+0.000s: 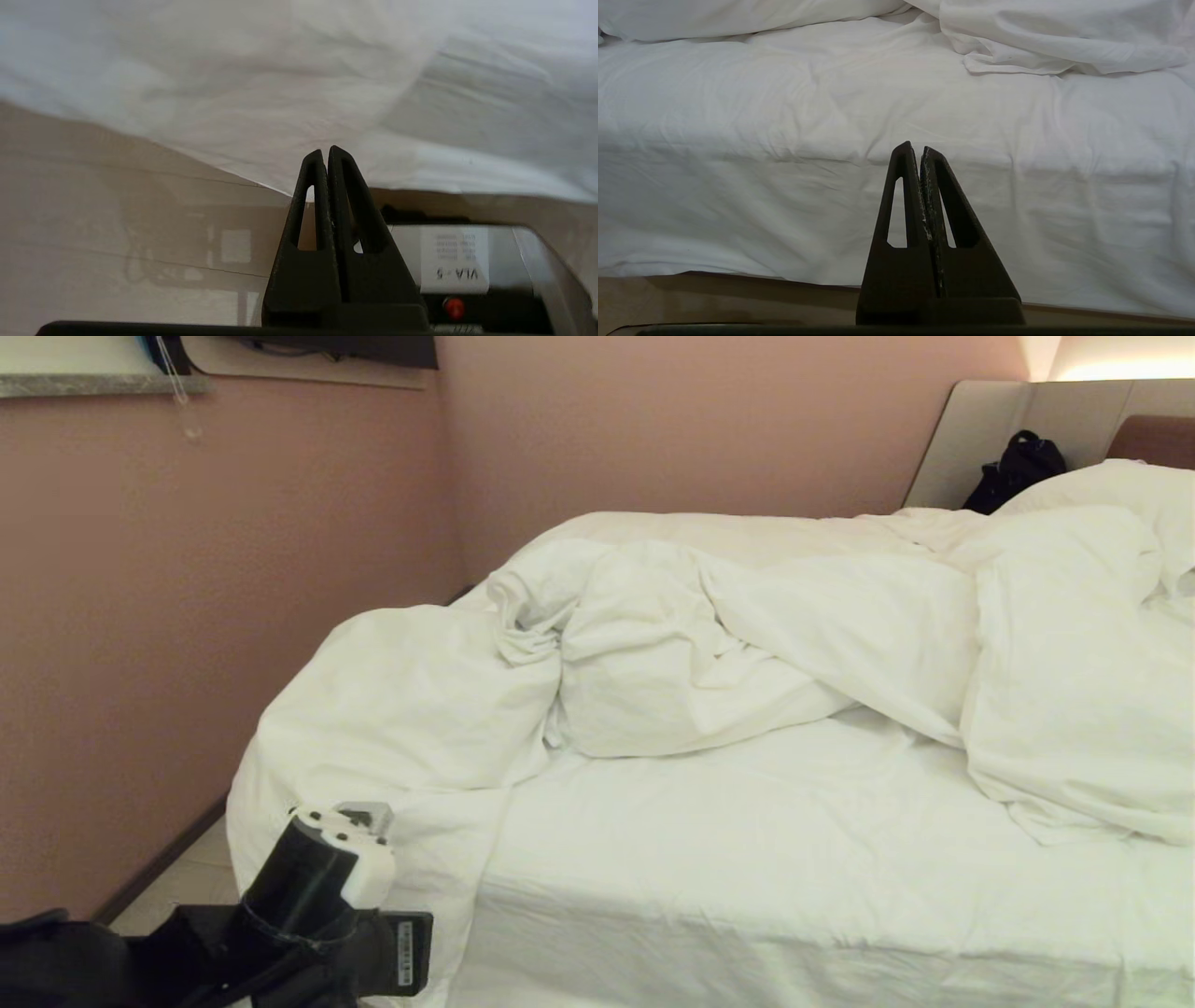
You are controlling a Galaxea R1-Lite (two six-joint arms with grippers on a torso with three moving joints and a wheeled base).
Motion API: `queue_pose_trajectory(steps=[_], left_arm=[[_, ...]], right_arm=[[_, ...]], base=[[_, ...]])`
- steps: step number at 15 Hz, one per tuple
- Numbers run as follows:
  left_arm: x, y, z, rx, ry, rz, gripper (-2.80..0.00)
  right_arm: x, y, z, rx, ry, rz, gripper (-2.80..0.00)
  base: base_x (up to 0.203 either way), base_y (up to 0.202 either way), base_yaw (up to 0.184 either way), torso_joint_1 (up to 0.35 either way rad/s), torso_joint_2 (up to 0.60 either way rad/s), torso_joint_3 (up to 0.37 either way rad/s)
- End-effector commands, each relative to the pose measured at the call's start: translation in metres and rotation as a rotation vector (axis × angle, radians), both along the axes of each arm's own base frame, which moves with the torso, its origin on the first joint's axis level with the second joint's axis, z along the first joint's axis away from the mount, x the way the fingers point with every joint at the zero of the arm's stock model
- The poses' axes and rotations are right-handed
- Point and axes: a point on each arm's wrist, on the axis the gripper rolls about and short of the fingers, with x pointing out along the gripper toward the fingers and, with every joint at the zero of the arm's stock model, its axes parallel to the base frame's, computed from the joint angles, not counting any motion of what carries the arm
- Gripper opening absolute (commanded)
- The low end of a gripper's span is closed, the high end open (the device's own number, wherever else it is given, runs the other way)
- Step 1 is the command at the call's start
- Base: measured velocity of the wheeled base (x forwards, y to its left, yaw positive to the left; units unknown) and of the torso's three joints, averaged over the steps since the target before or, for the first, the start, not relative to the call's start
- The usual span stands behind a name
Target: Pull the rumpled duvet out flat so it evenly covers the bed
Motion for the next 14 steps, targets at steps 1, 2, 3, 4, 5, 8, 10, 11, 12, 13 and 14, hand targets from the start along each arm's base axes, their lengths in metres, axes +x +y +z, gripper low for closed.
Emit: queue_pose_trajectory(steps=[1,2,3,4,5,8,10,11,12,13,14], left_arm=[[-0.002,0.002,-0.008,-0.02,0.026,0.059,-2.8],[-0.004,0.003,-0.012,-0.026,0.041,0.073,-2.8],[-0.005,0.003,-0.016,-0.026,0.055,0.086,-2.8],[-0.006,0.004,-0.016,-0.032,0.054,0.093,-2.8],[-0.007,0.004,-0.018,-0.035,0.06,0.094,-2.8],[-0.019,0.0,-0.027,-0.049,0.102,0.092,-2.8],[-0.016,-0.003,-0.032,-0.054,0.102,0.099,-2.8],[-0.014,-0.004,-0.036,-0.051,0.106,0.1,-2.8],[-0.012,-0.006,-0.041,-0.049,0.107,0.1,-2.8],[-0.01,-0.008,-0.045,-0.058,0.092,0.1,-2.8],[-0.008,-0.009,-0.046,-0.075,0.071,0.098,0.0]], right_arm=[[0.0,0.0,0.0,0.0,0.001,0.0,-2.8],[0.0,0.0,0.0,0.0,0.001,0.0,-2.8],[0.0,0.0,0.0,0.0,0.001,0.0,-2.8],[0.0,0.0,0.0,0.0,0.001,0.0,-2.8],[0.0,0.0,0.0,0.0,0.001,0.0,-2.8],[0.0,0.0,0.0,0.0,0.001,0.0,-2.8],[0.0,0.0,0.0,0.0,0.001,0.0,-2.8],[0.0,0.0,0.0,0.0,0.001,0.0,-2.8],[0.0,0.0,0.0,0.0,0.001,0.0,-2.8],[0.0,0.0,0.0,0.0,0.001,0.0,-2.8],[0.0,0.0,0.0,0.0,0.001,0.0,-2.8]], base=[[0.0,0.0,0.0,0.0,0.0,0.0],[0.0,0.0,0.0,0.0,0.0,0.0],[0.0,0.0,0.0,0.0,0.0,0.0],[0.0,0.0,0.0,0.0,0.0,0.0],[0.0,0.0,0.0,0.0,0.0,0.0],[0.0,0.0,0.0,0.0,0.0,0.0],[0.0,0.0,0.0,0.0,0.0,0.0],[0.0,0.0,0.0,0.0,0.0,0.0],[0.0,0.0,0.0,0.0,0.0,0.0],[0.0,0.0,0.0,0.0,0.0,0.0],[0.0,0.0,0.0,0.0,0.0,0.0]])
